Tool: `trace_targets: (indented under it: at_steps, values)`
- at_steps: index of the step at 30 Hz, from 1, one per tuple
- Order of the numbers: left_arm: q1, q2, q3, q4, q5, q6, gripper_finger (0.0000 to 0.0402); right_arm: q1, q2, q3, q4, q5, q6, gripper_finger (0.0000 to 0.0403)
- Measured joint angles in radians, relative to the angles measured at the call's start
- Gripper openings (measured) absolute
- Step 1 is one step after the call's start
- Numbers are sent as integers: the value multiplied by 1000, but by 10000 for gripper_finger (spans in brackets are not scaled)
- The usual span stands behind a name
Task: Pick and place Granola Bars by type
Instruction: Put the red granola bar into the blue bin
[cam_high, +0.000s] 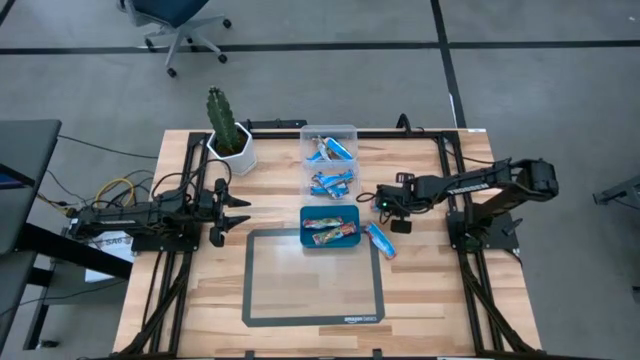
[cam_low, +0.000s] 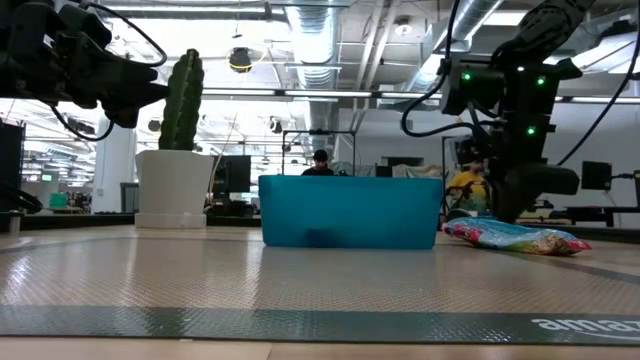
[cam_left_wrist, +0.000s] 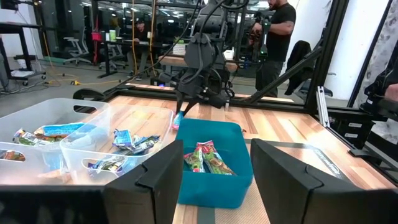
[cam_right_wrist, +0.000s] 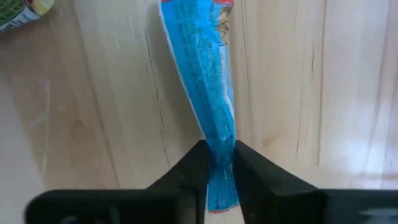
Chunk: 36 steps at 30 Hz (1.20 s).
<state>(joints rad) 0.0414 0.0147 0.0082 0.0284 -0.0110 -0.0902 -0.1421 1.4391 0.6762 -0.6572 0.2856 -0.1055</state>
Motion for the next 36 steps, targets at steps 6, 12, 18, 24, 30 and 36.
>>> trace_targets:
  at_steps: [6,12,18,24,30,36]
  values:
    - [0,0,0,0,0,0,180,0,-1,0,4,-22,25,21]
    - [0,0,0,0,0,0,180,-16,-83,0,-1,-74,111,7]
    - [0,0,0,0,0,0,180,-50,-248,0,13,-184,236,8]
    - [0,0,0,0,0,0,180,-48,-421,0,152,-347,317,8]
    - [0,0,0,0,0,0,180,-48,-534,0,350,-458,344,8]
    - [0,0,0,0,0,0,180,-18,-525,0,503,-526,343,9]
